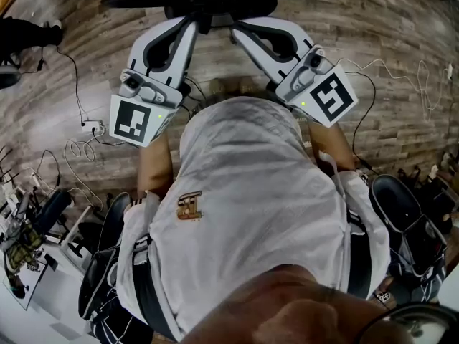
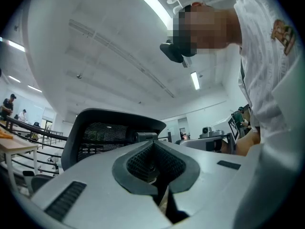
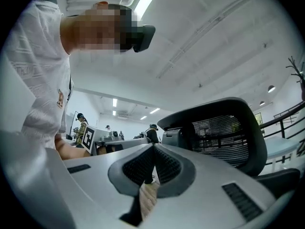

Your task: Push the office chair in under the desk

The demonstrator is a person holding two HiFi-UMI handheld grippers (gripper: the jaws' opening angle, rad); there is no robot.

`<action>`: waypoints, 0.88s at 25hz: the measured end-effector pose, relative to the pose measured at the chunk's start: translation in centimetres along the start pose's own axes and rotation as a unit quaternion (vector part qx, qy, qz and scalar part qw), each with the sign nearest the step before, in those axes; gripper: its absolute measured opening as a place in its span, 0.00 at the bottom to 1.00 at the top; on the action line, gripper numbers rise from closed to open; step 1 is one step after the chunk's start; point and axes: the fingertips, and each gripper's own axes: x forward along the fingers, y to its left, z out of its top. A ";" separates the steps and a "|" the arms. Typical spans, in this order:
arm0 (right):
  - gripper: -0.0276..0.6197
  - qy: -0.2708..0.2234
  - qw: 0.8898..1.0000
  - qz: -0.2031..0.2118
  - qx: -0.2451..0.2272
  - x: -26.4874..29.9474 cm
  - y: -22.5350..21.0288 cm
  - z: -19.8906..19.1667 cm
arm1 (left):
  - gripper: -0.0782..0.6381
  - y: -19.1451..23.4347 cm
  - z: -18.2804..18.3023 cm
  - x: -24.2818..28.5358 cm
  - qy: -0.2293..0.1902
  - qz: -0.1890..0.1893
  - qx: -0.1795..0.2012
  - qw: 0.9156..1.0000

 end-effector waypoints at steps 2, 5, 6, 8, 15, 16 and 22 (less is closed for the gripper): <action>0.09 -0.001 1.000 -0.003 0.001 -0.1 -0.1 0.1 | 0.13 0.1 0.2 0.0 -0.002 0.000 0.001 1.000; 0.10 -0.001 1.000 -0.009 0.000 -0.3 -0.5 0.2 | 0.13 0.5 0.5 -0.1 -0.007 0.001 0.006 1.000; 0.10 0.000 1.000 -0.012 -0.001 -0.3 -0.7 0.1 | 0.13 0.7 0.5 -0.3 -0.007 0.002 0.009 1.000; 0.10 0.006 1.000 -0.017 -0.005 -0.6 -1.1 0.1 | 0.14 1.3 0.5 -0.5 -0.003 0.007 0.015 1.000; 0.10 0.033 0.999 -0.034 -0.027 -1.9 -3.0 0.1 | 0.14 3.5 0.7 -1.3 0.020 0.021 0.048 0.998; 0.10 0.036 0.998 -0.036 -0.031 -2.0 -3.2 0.1 | 0.14 3.7 0.6 -1.5 0.025 0.023 0.053 0.998; 0.10 0.055 0.996 -0.057 -0.051 -2.6 -4.6 -0.1 | 0.17 5.3 0.3 -1.9 0.041 0.026 0.075 0.996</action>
